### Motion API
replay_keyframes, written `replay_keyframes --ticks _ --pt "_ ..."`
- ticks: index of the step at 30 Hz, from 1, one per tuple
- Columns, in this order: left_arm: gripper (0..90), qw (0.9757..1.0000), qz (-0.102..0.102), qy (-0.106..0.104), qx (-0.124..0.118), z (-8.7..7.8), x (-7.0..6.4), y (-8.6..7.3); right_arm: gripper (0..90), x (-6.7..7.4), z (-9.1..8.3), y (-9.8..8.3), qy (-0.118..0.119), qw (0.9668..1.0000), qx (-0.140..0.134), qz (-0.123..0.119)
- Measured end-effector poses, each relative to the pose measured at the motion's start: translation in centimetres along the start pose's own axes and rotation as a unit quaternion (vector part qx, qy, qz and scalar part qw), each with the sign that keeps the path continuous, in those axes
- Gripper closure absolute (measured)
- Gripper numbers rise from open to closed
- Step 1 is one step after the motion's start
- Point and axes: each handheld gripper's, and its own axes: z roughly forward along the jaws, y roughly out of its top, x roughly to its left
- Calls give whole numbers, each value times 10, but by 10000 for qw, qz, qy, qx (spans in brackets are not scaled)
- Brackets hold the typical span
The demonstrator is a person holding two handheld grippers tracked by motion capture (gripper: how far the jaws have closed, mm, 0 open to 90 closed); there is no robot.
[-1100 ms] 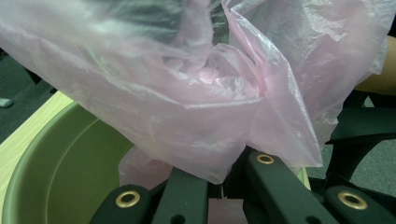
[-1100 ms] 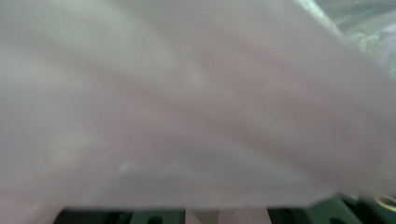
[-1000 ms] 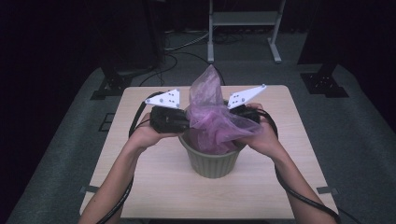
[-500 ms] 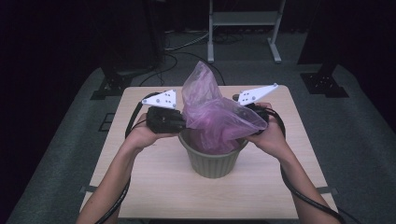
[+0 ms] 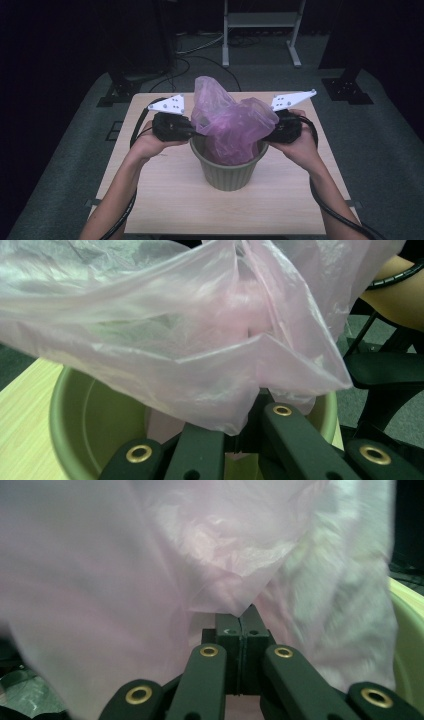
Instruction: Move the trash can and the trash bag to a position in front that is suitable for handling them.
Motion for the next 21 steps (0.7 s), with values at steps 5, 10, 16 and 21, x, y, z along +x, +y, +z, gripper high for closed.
replay_keyframes --ticks 5,10,16,21 --pt "897 9999 -49 154 13 -13 3 -6 900 -5 -17 -6 -211 9997 -48 82" --pt "897 9995 -144 271 -22 -24 6 -13 900 -10 -33 -13 -402 9990 -84 183" --pt "897 9990 -237 387 -3 -33 10 -22 900 -16 -48 -22 -600 9976 -115 337" --pt "898 9982 -325 505 21 -41 13 -30 900 -20 -57 -30 -739 9964 -101 401"
